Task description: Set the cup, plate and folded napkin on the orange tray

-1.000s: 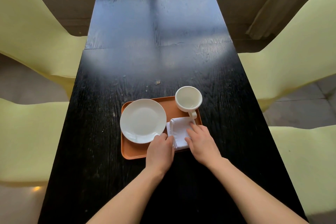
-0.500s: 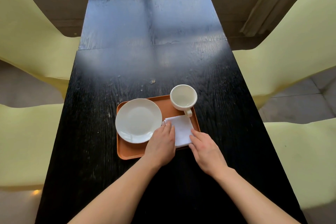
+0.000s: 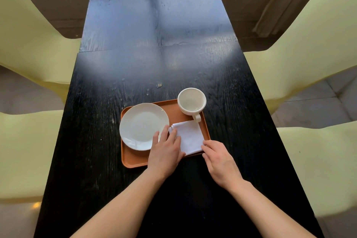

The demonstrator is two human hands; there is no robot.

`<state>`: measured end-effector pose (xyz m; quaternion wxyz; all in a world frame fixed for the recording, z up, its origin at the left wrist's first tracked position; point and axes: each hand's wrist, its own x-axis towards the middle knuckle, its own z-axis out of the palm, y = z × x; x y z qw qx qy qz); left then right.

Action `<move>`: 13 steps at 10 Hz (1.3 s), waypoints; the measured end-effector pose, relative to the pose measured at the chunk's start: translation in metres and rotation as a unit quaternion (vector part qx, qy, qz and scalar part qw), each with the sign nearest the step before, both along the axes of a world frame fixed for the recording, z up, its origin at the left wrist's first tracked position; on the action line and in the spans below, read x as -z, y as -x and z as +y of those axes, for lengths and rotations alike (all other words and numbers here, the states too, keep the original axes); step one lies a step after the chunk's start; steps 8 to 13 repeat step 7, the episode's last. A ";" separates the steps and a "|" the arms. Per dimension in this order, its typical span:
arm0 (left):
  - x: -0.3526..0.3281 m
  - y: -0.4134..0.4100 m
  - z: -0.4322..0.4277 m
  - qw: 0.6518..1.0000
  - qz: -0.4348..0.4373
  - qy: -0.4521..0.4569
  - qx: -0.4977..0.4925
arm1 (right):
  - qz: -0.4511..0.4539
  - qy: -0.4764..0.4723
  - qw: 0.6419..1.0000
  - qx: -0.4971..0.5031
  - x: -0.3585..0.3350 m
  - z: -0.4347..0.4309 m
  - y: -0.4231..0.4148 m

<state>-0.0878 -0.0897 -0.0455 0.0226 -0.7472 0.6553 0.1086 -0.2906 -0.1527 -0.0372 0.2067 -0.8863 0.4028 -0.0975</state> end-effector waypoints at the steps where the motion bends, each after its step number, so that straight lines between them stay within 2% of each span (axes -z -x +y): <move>1: 0.003 0.000 -0.003 1.000 0.001 -0.007 -0.001 | 0.005 0.007 1.000 -0.006 0.000 0.001 -0.001; 4: 0.008 0.001 -0.002 1.000 0.019 -0.001 -0.017 | 0.020 0.013 1.000 -0.003 0.000 0.002 -0.002; 6: -0.003 -0.003 -0.001 0.994 0.083 0.035 -0.060 | 0.013 -0.012 0.999 0.032 -0.008 -0.004 -0.006; 7: -0.010 -0.008 0.002 0.993 0.077 0.040 -0.076 | 0.010 -0.034 0.998 0.060 -0.016 -0.011 -0.015; 13: -0.010 -0.008 0.002 0.993 0.077 0.040 -0.076 | 0.010 -0.034 0.998 0.060 -0.016 -0.011 -0.015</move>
